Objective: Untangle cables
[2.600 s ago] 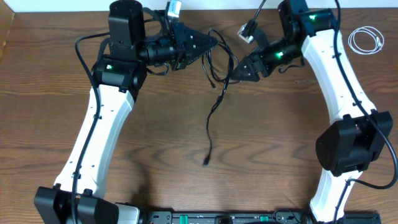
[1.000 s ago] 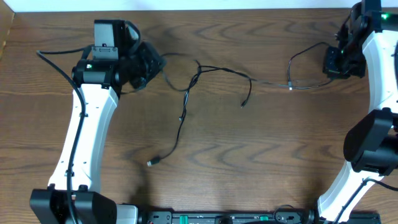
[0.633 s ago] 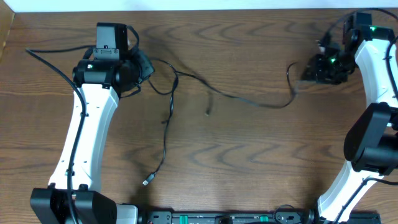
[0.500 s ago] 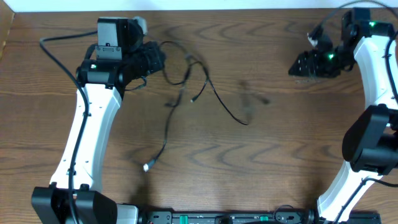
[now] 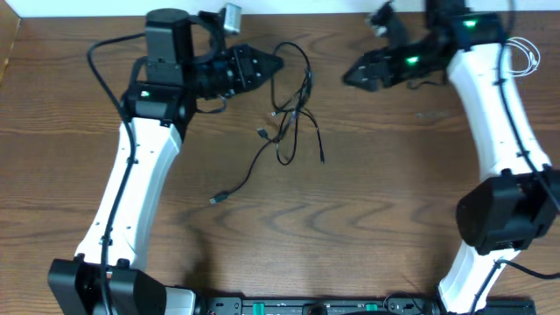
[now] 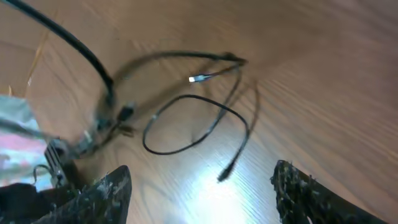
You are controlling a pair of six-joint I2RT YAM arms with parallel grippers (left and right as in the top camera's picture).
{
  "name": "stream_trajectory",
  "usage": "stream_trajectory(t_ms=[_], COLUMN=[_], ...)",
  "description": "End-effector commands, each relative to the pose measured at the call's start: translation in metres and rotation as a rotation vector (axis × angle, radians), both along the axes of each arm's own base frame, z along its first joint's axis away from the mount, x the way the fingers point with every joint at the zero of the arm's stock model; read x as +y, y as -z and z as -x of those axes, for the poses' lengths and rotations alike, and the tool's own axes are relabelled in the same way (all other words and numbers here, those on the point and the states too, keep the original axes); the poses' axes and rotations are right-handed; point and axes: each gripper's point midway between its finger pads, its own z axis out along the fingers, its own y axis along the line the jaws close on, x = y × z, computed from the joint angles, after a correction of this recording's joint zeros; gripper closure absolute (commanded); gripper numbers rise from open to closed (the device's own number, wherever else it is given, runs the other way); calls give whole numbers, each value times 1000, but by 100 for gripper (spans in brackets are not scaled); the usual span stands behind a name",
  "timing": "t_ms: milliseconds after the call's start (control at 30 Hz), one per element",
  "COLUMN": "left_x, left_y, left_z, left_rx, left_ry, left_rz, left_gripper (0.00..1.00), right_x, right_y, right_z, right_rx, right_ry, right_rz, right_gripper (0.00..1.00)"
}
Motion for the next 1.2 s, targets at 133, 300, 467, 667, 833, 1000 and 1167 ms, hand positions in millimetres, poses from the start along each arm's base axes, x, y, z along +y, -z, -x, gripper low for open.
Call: stream_trajectory(t_ms=[133, 300, 467, 667, 833, 1000, 1167], left_x=[-17, -35, -39, -38, -39, -39, -39], left_y=[-4, 2, 2, 4, 2, 0, 0], left_z=[10, 15, 17, 17, 16, 15, 15], left_rx=[148, 134, 133, 138, 256, 266, 265], left_ry=[2, 16, 23, 22, -28, -36, -36], left_rz=[80, 46, 42, 41, 98, 111, 111], left_gripper=[93, 92, 92, 92, 93, 93, 93], right_x=[29, 34, 38, 42, 53, 80, 96], right_y=[-1, 10, 28, 40, 33, 43, 52], right_z=[12, 16, 19, 14, 7, 14, 23], right_rx=[17, 91, 159, 242, 276, 448, 576], right_ry=[-31, 35, 94, 196, 233, 154, 55], right_rz=[-5, 25, 45, 8, -73, -236, -363], right_gripper=[34, 45, 50, 54, 48, 56, 58])
